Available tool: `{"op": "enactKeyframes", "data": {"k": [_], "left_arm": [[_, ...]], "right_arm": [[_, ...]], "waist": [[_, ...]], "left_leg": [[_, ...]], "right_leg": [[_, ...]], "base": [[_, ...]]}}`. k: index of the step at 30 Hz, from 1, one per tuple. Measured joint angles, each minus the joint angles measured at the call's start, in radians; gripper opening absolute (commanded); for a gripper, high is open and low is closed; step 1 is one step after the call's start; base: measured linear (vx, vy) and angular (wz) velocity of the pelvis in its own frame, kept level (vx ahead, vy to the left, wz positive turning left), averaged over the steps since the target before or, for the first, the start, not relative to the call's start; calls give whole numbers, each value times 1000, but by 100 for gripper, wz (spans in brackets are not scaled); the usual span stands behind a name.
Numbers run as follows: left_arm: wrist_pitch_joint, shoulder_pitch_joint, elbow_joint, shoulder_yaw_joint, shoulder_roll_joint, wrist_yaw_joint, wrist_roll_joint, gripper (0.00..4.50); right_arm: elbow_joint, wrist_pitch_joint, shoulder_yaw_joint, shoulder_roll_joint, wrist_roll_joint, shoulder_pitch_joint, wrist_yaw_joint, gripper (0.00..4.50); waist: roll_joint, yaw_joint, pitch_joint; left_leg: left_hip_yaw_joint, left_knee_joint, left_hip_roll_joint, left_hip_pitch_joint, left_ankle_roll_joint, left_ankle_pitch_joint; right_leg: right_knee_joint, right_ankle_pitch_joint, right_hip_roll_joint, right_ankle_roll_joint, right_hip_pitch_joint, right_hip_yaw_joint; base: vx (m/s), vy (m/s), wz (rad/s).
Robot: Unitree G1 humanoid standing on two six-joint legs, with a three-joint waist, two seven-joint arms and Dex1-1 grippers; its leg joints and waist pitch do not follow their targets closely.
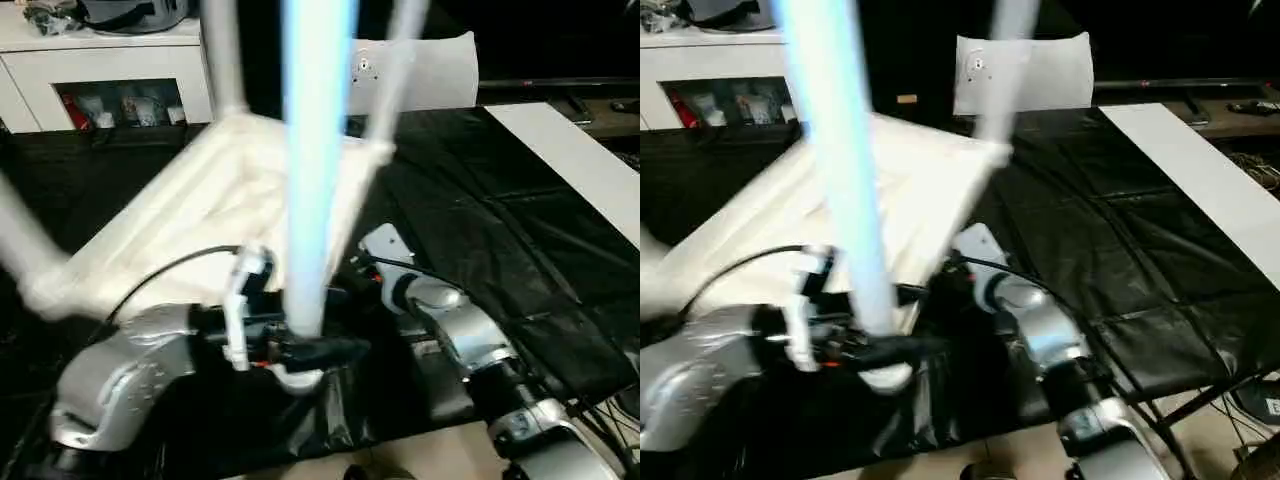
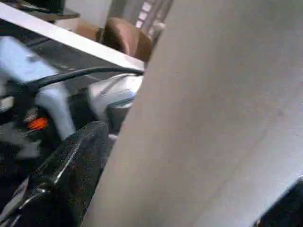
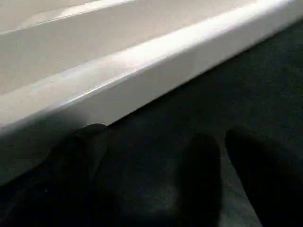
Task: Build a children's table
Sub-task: Rotate table base
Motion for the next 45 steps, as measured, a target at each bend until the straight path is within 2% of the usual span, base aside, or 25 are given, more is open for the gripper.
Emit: {"op": "enactKeyframes", "data": {"k": [7, 8, 12, 18, 22, 24, 28, 37, 38, 41, 42, 43, 45], "left_arm": [[-186, -131, 183, -91, -87, 126, 207, 446], [-225, -154, 227, -112, -105, 149, 240, 446], [-283, -158, 269, -132, -120, 169, 276, 446], [-299, -125, 246, -60, -51, 173, 282, 446], [-327, -34, 214, -67, 50, 140, 327, 446], [-338, -10, 214, -71, 78, 102, 327, 431], [-361, 11, 214, -71, 146, 20, 319, 402], [-441, -2, 309, -78, 264, -115, 363, 333], [-449, -7, 321, -82, 266, -122, 370, 313], [-487, -39, 365, -93, 267, -138, 394, 292], [-501, -48, 383, -95, 267, -139, 402, 292], [-518, -59, 407, -101, 267, -140, 415, 269], [-536, -64, 429, -109, 267, -141, 425, 251]], "right_arm": [[44, -66, -14, 13, -8, -20, -5, 450], [44, -74, -40, 8, -3, -10, -31, 450], [31, -115, -77, -14, -2, 22, -74, 450], [-61, -124, -172, -77, 56, 135, -28, 450], [-155, -122, -230, -102, 111, 190, 4, 450], [-205, -122, -249, -121, 141, 210, 32, 450], [-375, -61, -239, -160, 218, 270, 135, 450], [-585, 11, -176, -264, 284, 383, 318, 450], [-604, 20, -170, -276, 292, 392, 332, 450], [-652, 51, -157, -301, 315, 407, 373, 450], [-665, 55, -154, -306, 319, 409, 382, 450], [-675, 57, -154, -311, 323, 411, 393, 450], [-680, 58, -154, -316, 323, 412, 398, 450]], "waist": [[0, 3, 0], [0, 10, 0], [0, 24, 0], [1, 19, 0], [4, 21, 0], [5, 25, 0], [4, 31, 0], [4, 44, 0], [4, 48, 0], [4, 53, 0], [4, 54, 0], [4, 54, 0], [4, 54, 0]], "left_leg": [[0, 1, 0, 2, -1, 1], [-1, 1, 0, 1, -2, 1], [-1, 1, 0, 0, -2, 1], [-1, 0, 1, 3, -2, 1], [-3, 0, 2, 3, -2, 1], [-3, 0, 2, 2, -2, 1], [-3, 0, 2, 3, -2, 1], [-3, -1, 3, 3, -2, 1], [-3, -1, 2, 3, -2, 1], [-4, -1, 2, 3, -2, 1], [-3, -1, 2, 3, -2, 1], [-4, -1, 2, 3, -2, 1], [-4, -1, 2, 3, -2, 1]], "right_leg": [[1, -1, 1, 4, 1, 0], [0, -1, 1, 4, 1, 0], [1, -1, 1, 4, 0, 1], [1, -1, 4, 3, 0, 2], [0, -1, 6, 3, 0, 2], [0, -1, 6, 3, 1, 2], [-1, -1, 6, 3, 2, 2], [-2, -1, 7, 4, 1, 3], [-2, -1, 7, 4, 2, 3], [-3, -1, 7, 4, 2, 3], [-3, -1, 7, 4, 2, 3], [-4, -1, 7, 4, 3, 3], [-5, -1, 7, 4, 3, 3]], "base": [[0, 0, 0], [0, 0, 0], [0, 0, 0], [0, 0, 0], [0, 0, 0], [0, 0, 0], [0, 0, 0], [0, 0, 0], [0, 0, 0], [0, 0, 0], [0, 0, 0], [0, 0, 0], [0, 0, 0]]}}
